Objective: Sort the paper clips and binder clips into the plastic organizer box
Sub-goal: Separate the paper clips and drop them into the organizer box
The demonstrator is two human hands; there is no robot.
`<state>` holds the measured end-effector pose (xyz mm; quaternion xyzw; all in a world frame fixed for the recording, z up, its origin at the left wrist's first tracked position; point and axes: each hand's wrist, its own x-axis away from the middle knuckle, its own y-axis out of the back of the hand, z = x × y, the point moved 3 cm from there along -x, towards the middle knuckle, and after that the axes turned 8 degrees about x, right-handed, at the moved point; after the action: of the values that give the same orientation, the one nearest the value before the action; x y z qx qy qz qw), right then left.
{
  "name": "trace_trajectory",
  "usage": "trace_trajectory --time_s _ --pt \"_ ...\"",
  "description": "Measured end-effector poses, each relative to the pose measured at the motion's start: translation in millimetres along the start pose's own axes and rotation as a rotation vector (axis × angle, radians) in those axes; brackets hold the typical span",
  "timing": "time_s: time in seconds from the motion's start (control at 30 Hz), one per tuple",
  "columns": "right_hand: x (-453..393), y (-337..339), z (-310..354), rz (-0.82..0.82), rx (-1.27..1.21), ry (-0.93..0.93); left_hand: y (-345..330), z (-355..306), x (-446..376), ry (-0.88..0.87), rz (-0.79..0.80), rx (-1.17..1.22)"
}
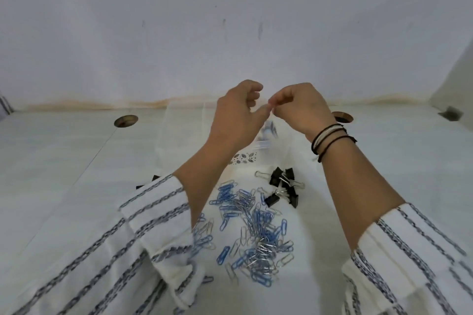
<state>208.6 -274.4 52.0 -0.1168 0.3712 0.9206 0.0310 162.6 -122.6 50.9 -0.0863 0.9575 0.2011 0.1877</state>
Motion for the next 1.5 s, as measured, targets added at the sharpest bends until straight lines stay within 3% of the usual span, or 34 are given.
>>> trace_trajectory --time_s 0.1,0.17,0.33,0.43,0.57,0.8,1.0,1.3,1.5 --pt "-1 4 8 0.005 0.013 0.03 24 -5 11 -0.044 0.066 -0.099" --pt "4 4 23 0.1 -0.023 0.085 45 -9 17 -0.022 0.198 -0.212" --pt "48 -5 67 0.64 0.188 0.326 85 -1 40 0.149 0.78 -0.687" --pt "77 -26 69 0.925 0.439 0.358 92 13 49 0.278 0.893 -0.856" --pt "89 -56 58 0.887 0.835 0.448 71 32 56 0.333 1.005 -0.894" --pt "88 -75 48 0.839 0.834 0.444 45 51 56 0.248 0.991 -0.781" --pt "82 -80 39 0.893 0.771 0.387 37 58 46 0.148 0.925 -0.648" --pt "79 -71 40 0.939 0.731 0.32 45 59 45 0.257 0.945 -0.521" --pt "64 -25 50 0.877 0.472 0.251 72 28 37 0.2 0.868 -0.436"
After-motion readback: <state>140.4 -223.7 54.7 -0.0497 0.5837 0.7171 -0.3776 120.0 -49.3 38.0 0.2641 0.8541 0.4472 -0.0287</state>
